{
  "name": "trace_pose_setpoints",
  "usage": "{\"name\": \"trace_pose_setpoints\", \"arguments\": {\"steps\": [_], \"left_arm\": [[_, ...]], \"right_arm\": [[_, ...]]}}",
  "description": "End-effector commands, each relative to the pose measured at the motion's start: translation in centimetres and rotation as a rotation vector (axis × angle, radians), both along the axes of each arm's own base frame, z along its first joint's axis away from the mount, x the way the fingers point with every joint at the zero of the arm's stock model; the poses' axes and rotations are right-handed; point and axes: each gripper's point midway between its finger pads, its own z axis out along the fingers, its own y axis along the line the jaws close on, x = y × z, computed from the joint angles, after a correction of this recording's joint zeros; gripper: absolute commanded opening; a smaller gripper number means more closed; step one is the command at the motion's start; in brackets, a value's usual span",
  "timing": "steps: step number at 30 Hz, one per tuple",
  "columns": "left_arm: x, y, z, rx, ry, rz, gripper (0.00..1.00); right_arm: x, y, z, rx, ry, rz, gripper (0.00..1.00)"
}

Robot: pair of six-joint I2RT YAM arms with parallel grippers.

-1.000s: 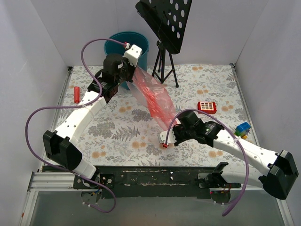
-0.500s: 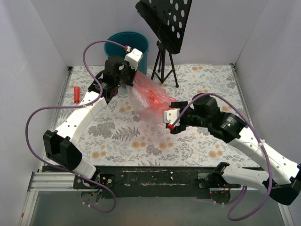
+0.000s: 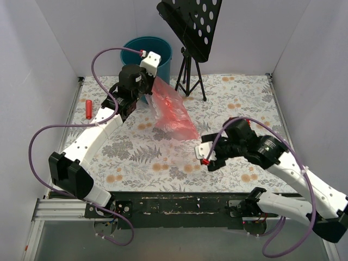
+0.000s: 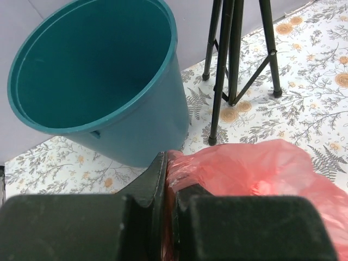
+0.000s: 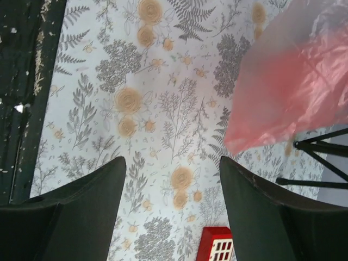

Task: Put the trash bags into the trash bin
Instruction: Unfold the trash bag at the center of the board.

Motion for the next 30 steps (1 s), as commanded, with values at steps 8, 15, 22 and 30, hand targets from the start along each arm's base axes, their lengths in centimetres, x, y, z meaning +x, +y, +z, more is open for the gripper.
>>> {"name": "trace_pose_setpoints", "arguments": {"steps": [8, 15, 22, 30], "left_arm": [[-5.2, -4.0, 2.4, -0.081, -0.010, -0.263, 0.00], [-5.5, -4.6, 3.4, -0.155, 0.042, -0.260, 0.00], [-5.2, -4.6, 4.2, -0.222, 0.081, -0.216, 0.00], [-5.0, -4.2, 4.5, -0.225, 0.081, -0.187, 0.00]], "right_arm": [[7.7, 2.4, 12.6, 0.595, -0.127, -0.459, 0.80], [16.7, 5.7, 15.7, 0.757, -0.166, -0.746, 0.81], [17.9, 9.5, 16.9, 0.838, -0.165, -0.740, 0.81], [18.0, 11.3, 17.1, 0.890, -0.139, -0.733, 0.81]]}}
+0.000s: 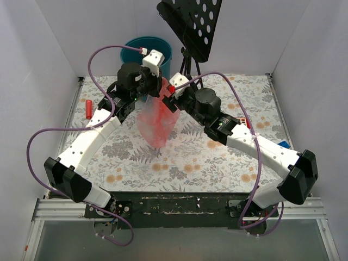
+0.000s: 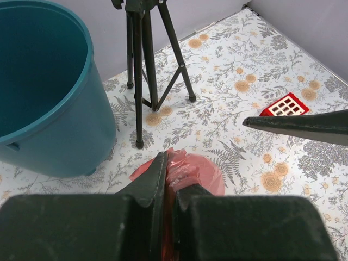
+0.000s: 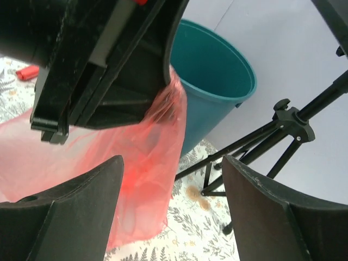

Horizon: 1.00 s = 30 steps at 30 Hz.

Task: Put the trash bags into the trash bin
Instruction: Unfold the trash bag at the center of the board.

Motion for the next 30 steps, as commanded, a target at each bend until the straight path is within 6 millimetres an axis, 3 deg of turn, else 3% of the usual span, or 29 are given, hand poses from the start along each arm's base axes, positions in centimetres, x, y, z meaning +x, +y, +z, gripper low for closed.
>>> {"name": "trace_pose_setpoints", "arguments": {"steps": [1, 7, 16, 21, 26, 30], "left_arm": [[-0.5, 0.7, 2.1, -0.030, -0.020, 0.025, 0.00], [-1.1, 0.3, 4.1, -0.068, -0.031, -0.003, 0.00], [-1.4, 0.9, 3.5, -0.041, -0.036, 0.008, 0.00], [-1.7, 0.9, 4.5, -0.059, -0.046, 0.005, 0.00], [-2.1, 1.5, 5.7, -0.053, -0.076, 0.015, 0.00], [-2.3, 2.5, 5.1, -0.015, -0.095, 0.044, 0.00]], "right_arm": [[0.4, 0.6, 4.1, 0.147, -0.056, -0.026, 0.81], [2.5, 0.9, 2.9, 0.174, -0.033, -0.121, 0.80], [2.1, 2.8, 4.5, 0.237, -0.026, -0.068, 0.80], [3.3, 3.6, 5.0, 0.277, -0.011, -0.102, 0.80], [6.5, 3.2, 2.7, 0.235, -0.031, -0.258, 0.78], [7.2, 1.4, 2.1, 0.164, -0.077, -0.275, 0.72]]}}
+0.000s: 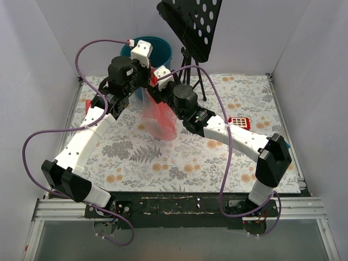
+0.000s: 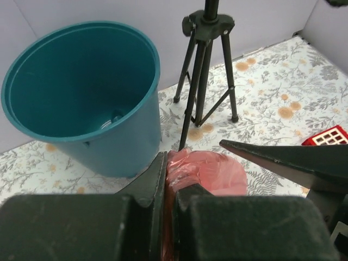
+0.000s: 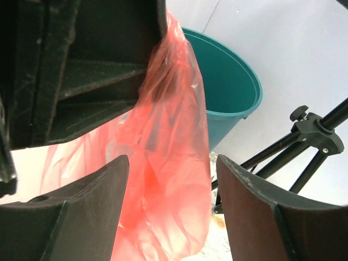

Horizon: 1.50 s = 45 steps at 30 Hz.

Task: Put the trash bags into the trash bin
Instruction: Unfold the trash bag at the center of the board.

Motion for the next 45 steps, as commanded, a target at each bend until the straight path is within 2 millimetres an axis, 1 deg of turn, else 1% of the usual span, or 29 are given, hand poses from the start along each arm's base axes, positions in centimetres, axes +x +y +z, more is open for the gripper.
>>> {"name": "trace_pose_setpoints", "arguments": {"steps": [1, 2, 3, 4, 5, 6, 7, 8, 9, 10, 11, 13, 15, 17, 19, 20, 21, 23, 25, 26, 29, 31, 34, 40, 45], "left_arm": [[-4.3, -0.9, 1.9, 0.005, -0.038, -0.101, 0.00], [-4.4, -0.8, 1.8, 0.012, -0.042, -0.096, 0.00], [-4.5, -0.6, 1.8, 0.020, -0.049, -0.091, 0.00], [-4.4, -0.4, 1.7, 0.027, -0.053, -0.088, 0.00], [-4.4, -0.3, 1.4, 0.035, -0.054, -0.086, 0.00], [-4.3, -0.2, 1.3, 0.040, -0.055, -0.083, 0.00], [-4.3, -0.2, 1.2, 0.043, -0.056, -0.085, 0.00], [-4.2, -0.1, 1.1, 0.046, -0.057, -0.083, 0.00], [-4.2, -0.2, 0.8, 0.049, -0.051, -0.083, 0.00], [-4.2, -0.2, 0.7, 0.049, -0.050, -0.086, 0.00], [-4.2, -0.4, 0.5, 0.047, -0.043, -0.092, 0.00], [-3.9, -0.5, 0.1, 0.032, -0.026, -0.086, 0.00], [-3.7, -0.8, -0.3, 0.028, -0.010, -0.087, 0.00], [-3.1, -1.0, -0.7, 0.023, 0.005, -0.076, 0.00], [-2.7, -1.1, -0.9, 0.016, 0.014, -0.071, 0.00], [-2.6, -1.3, -0.9, 0.007, 0.018, -0.070, 0.00], [-2.5, -1.4, -0.9, -0.001, 0.023, -0.068, 0.00], [-2.3, -1.6, -0.7, -0.011, 0.029, -0.072, 0.00], [-2.3, -1.7, -0.5, -0.017, 0.034, -0.072, 0.00], [-2.3, -1.6, -0.4, -0.019, 0.033, -0.068, 0.00], [-2.4, -1.5, -0.1, -0.019, 0.030, -0.069, 0.00], [-2.6, -1.4, 0.1, -0.017, 0.027, -0.075, 0.00], [-2.7, -1.2, 0.1, -0.011, 0.024, -0.070, 0.00], [-2.8, -0.7, 0.1, -0.010, 0.018, -0.060, 0.00], [-3.3, 0.3, 1.3, -0.002, -0.011, -0.047, 0.00]], "right_arm": [[2.6, -4.2, 2.2, 0.015, -0.093, -0.151, 0.71], [2.7, -5.4, 2.3, 0.001, -0.101, -0.163, 0.70], [3.2, -6.9, 1.7, -0.025, -0.099, -0.185, 0.69], [3.4, -8.3, 1.5, -0.038, -0.097, -0.204, 0.69], [3.8, -9.9, 1.1, -0.052, -0.091, -0.228, 0.68], [3.9, -11.3, 0.2, -0.073, -0.079, -0.245, 0.68], [4.0, -12.7, 0.0, -0.083, -0.075, -0.262, 0.67], [3.7, -14.1, 0.4, -0.083, -0.078, -0.273, 0.67], [3.5, -14.4, 0.0, -0.090, -0.066, -0.255, 0.67], [2.8, -14.3, 0.4, -0.079, -0.063, -0.212, 0.67], [1.6, -13.4, 1.1, -0.060, -0.062, -0.128, 0.69], [-0.9, -10.6, 1.1, -0.043, -0.027, 0.055, 0.72], [-3.0, -8.6, 1.1, -0.037, -0.018, 0.128, 0.74], [-4.6, -6.5, 1.2, -0.030, -0.022, 0.195, 0.77], [-5.3, -4.6, 1.5, -0.010, -0.022, 0.235, 0.79], [-5.4, -3.8, 1.6, -0.005, -0.026, 0.238, 0.79], [-5.2, -3.0, 1.7, 0.002, -0.030, 0.224, 0.79], [-4.0, -1.9, 1.7, 0.035, -0.022, 0.157, 0.79], [-2.5, -1.5, 2.7, 0.086, -0.038, 0.082, 0.79], [-2.1, -1.2, 3.7, 0.108, -0.056, 0.070, 0.79], [-0.5, -0.1, 4.4, 0.136, -0.069, 0.031, 0.79], [0.6, 0.3, 4.1, 0.130, -0.072, -0.002, 0.77], [1.8, 0.0, 3.8, 0.113, -0.092, -0.062, 0.76], [2.6, -1.1, 3.4, 0.059, -0.152, -0.096, 0.71], [2.7, -2.7, 1.5, 0.011, -0.145, -0.102, 0.70]]}}
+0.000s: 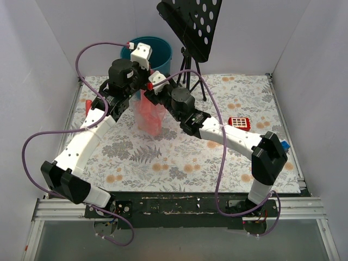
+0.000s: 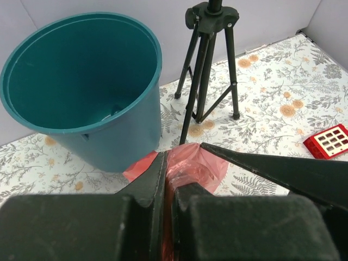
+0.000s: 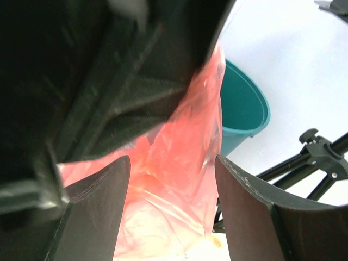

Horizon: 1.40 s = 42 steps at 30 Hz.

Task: Put the trash bags into the trash bin
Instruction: Unfold the trash bag at the center of the board.

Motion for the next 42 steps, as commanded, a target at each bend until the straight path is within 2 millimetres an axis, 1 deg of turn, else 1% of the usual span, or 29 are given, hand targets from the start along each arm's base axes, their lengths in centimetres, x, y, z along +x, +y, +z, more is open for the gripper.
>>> {"name": "trace_pose_setpoints", "arguments": {"steps": [1, 5, 7, 8, 10, 11, 13, 15, 17, 19, 21, 24, 25, 26, 27, 28, 30, 32, 34, 35, 36, 37, 39, 42], "left_arm": [[-3.5, -0.2, 2.6, -0.004, -0.027, -0.080, 0.00], [-4.2, 0.4, 3.2, 0.006, -0.043, -0.083, 0.00], [-4.5, 0.6, 3.2, 0.014, -0.045, -0.082, 0.00], [-4.7, 0.7, 3.3, 0.015, -0.049, -0.084, 0.00], [-5.2, 0.7, 3.4, 0.013, -0.055, -0.101, 0.00], [-5.4, 0.5, 3.4, 0.011, -0.054, -0.115, 0.00], [-5.5, 0.4, 3.1, 0.008, -0.047, -0.123, 0.00], [-5.4, 0.3, 2.8, 0.004, -0.035, -0.118, 0.00], [-5.0, 0.2, 2.7, -0.010, -0.031, -0.108, 0.00], [-4.8, 0.1, 2.9, -0.027, -0.031, -0.099, 0.00], [-4.7, 0.0, 3.2, -0.046, -0.026, -0.093, 0.00], [-4.6, -0.1, 3.8, -0.070, -0.022, -0.087, 0.00], [-4.6, 0.0, 4.0, -0.073, -0.024, -0.085, 0.00], [-4.7, 0.1, 4.3, -0.076, -0.028, -0.082, 0.00], [-4.7, 0.1, 4.5, -0.075, -0.030, -0.083, 0.00], [-4.7, 0.2, 4.7, -0.071, -0.036, -0.077, 0.00], [-4.7, 0.4, 5.0, -0.064, -0.045, -0.070, 0.00], [-4.3, 1.1, 5.0, -0.056, -0.055, -0.029, 0.00], [-4.4, 1.2, 5.4, -0.062, -0.064, -0.029, 0.00], [-4.5, 1.0, 5.5, -0.066, -0.065, -0.038, 0.00], [-4.6, 1.0, 5.5, -0.065, -0.063, -0.043, 0.00], [-4.6, 0.9, 5.6, -0.067, -0.062, -0.046, 0.00], [-4.8, 0.9, 5.6, -0.065, -0.064, -0.049, 0.00], [-4.8, 1.0, 5.0, -0.049, -0.056, -0.050, 0.00]], "right_arm": [[2.4, -5.0, 1.7, 0.064, -0.056, -0.146, 0.70], [1.3, -6.6, -0.3, 0.033, -0.029, -0.123, 0.71], [0.7, -7.8, -1.0, 0.008, -0.019, -0.125, 0.71], [0.1, -8.7, -0.7, 0.005, -0.025, -0.127, 0.71], [-0.8, -9.5, -0.6, -0.010, -0.025, -0.111, 0.71], [-1.3, -9.7, -0.3, -0.017, -0.029, -0.095, 0.71], [-2.3, -9.4, 1.1, -0.006, -0.042, -0.037, 0.71], [-3.3, -8.3, 2.7, 0.016, -0.047, 0.043, 0.72], [-4.0, -6.9, 3.6, 0.043, -0.025, 0.109, 0.74], [-4.6, -5.1, 4.6, 0.081, -0.011, 0.157, 0.76], [-4.9, -3.4, 4.9, 0.108, -0.007, 0.174, 0.77], [-4.6, -1.2, 5.7, 0.155, -0.006, 0.159, 0.78], [-4.3, -0.8, 6.3, 0.178, -0.012, 0.144, 0.79], [-4.0, -0.2, 6.3, 0.184, -0.009, 0.142, 0.79], [-3.9, 0.4, 6.7, 0.191, -0.012, 0.150, 0.79], [-3.7, 0.9, 6.9, 0.191, -0.012, 0.148, 0.79], [-3.4, 1.0, 7.4, 0.196, -0.012, 0.126, 0.79], [-3.2, 0.2, 7.6, 0.174, -0.027, 0.082, 0.79], [-2.8, -1.2, 7.1, 0.138, -0.033, 0.012, 0.79], [-2.4, -2.2, 6.7, 0.115, -0.047, -0.027, 0.79], [-2.1, -3.3, 6.7, 0.107, -0.063, -0.053, 0.79], [-1.7, -4.3, 5.9, 0.090, -0.063, -0.076, 0.79], [-0.4, -6.7, 5.7, 0.070, -0.072, -0.129, 0.79], [0.8, -9.9, 5.8, 0.041, -0.089, -0.186, 0.76]]}}
